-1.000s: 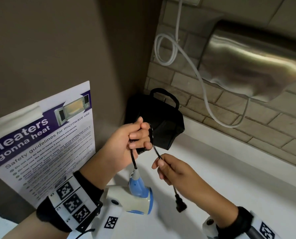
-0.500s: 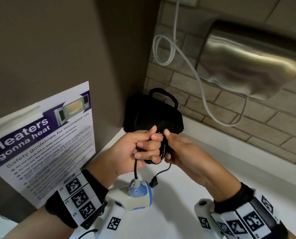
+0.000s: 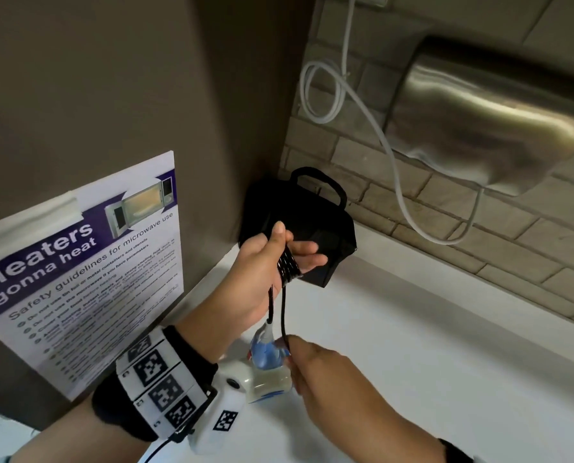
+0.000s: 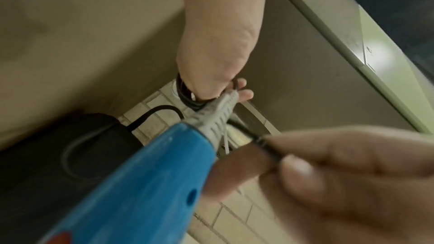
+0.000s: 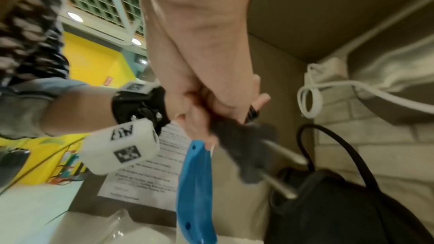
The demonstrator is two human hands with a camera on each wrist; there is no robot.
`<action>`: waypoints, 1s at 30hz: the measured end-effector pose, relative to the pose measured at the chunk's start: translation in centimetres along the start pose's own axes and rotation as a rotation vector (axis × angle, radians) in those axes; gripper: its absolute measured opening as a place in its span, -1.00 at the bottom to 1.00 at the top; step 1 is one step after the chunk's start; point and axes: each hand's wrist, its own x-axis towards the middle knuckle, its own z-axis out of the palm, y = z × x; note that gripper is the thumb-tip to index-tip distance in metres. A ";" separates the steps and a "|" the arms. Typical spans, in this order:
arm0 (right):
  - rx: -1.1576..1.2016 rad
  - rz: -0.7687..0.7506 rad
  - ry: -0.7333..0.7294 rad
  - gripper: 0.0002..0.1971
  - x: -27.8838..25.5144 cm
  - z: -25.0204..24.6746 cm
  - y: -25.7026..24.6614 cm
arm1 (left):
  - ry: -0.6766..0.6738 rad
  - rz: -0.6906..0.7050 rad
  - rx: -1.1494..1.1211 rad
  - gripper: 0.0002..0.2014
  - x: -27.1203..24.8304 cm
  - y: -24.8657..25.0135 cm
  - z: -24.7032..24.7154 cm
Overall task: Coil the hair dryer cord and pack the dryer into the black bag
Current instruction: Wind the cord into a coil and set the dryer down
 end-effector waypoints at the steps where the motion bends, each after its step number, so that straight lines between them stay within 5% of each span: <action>1: -0.022 -0.008 0.033 -0.55 -0.5 -0.7 -0.5 | -0.008 0.002 0.069 -0.71 -0.1 -0.1 0.1; 8: -0.137 -0.067 0.464 -0.87 -0.4 -7.1 -0.8 | -0.022 -0.029 0.671 -0.66 -1.2 -0.6 0.5; 11: -0.144 -0.093 0.499 -0.80 0.6 -8.5 -0.2 | -0.244 -0.095 0.540 -0.60 -2.0 0.0 1.1; 16: 0.003 -0.131 0.625 -0.90 3.0 -8.7 1.0 | -0.374 -0.245 0.369 -0.58 -2.3 0.8 1.1; 18: 0.145 -0.172 0.555 -0.90 3.6 -8.7 1.3 | -0.434 -0.317 0.321 -0.60 -2.2 1.1 0.5; 22: 0.449 -0.152 0.102 -0.81 2.9 -8.8 1.4 | -0.542 -0.454 0.267 -0.63 -1.8 1.0 -0.7; 30: 0.561 0.046 0.070 -0.61 2.8 -7.9 2.6 | -0.475 -0.476 0.236 -0.62 -1.4 0.3 -0.7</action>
